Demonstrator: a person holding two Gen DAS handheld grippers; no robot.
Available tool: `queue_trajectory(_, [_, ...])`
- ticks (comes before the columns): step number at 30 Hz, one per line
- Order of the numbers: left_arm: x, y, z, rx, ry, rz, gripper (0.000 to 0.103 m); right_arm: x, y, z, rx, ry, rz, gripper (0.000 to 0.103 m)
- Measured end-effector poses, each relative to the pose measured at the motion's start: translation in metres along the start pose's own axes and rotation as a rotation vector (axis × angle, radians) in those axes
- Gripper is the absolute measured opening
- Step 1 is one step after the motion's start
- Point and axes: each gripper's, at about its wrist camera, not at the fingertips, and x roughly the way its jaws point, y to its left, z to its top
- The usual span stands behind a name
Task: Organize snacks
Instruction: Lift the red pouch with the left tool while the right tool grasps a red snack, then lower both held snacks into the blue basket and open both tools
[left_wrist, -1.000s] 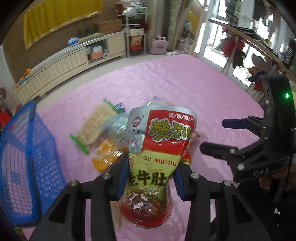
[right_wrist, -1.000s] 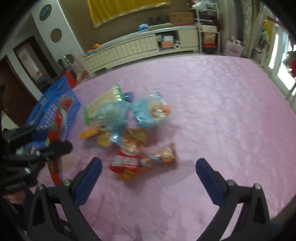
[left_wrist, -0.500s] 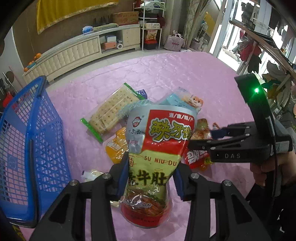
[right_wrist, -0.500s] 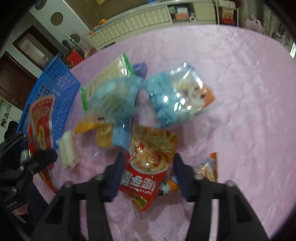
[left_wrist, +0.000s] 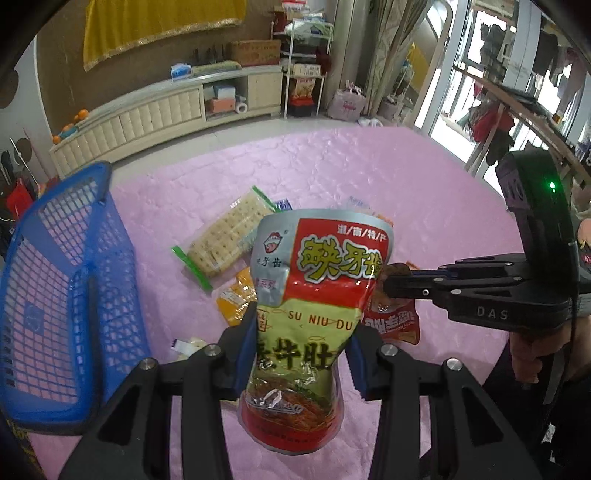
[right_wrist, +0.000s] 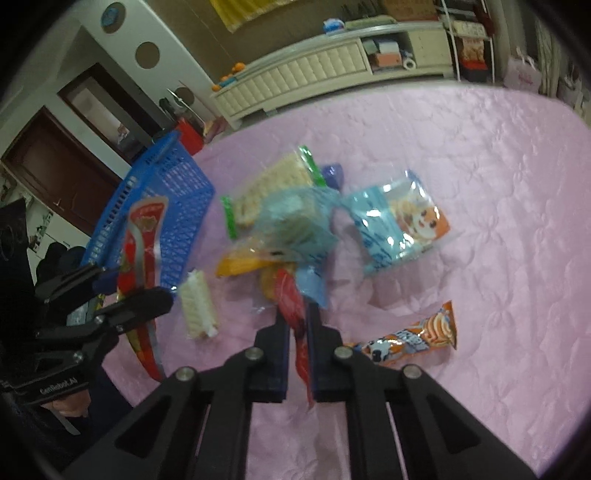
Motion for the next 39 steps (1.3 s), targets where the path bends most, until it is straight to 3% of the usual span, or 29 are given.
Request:
queue_trajectory(3, [-0.020, 0.002, -0.001, -0.001, -0.036, 0.023, 0.041, -0.010, 0.010, 0.007, -0.047, -0.026, -0.031, 0.008])
queue_trajectory(14, [-0.105, 0.043, -0.004, -0.050, -0.161, 0.080, 0.041, -0.045, 0.066, 0.037, -0.111, -0.112, 0.051, 0.006])
queue_trajectory(24, [-0.146, 0.104, 0.022, -0.079, -0.187, 0.176, 0.041, -0.046, 0.139, 0.095, -0.197, -0.159, 0.164, 0.006])
queue_trajectory(32, [-0.148, 0.144, 0.036, -0.096, -0.168, 0.252, 0.041, -0.015, 0.185, 0.126, -0.249, -0.135, 0.213, 0.006])
queue_trajectory(39, [-0.113, 0.185, 0.046, -0.123, -0.118, 0.270, 0.041, 0.033, 0.197, 0.151, -0.243, -0.073, 0.210, 0.006])
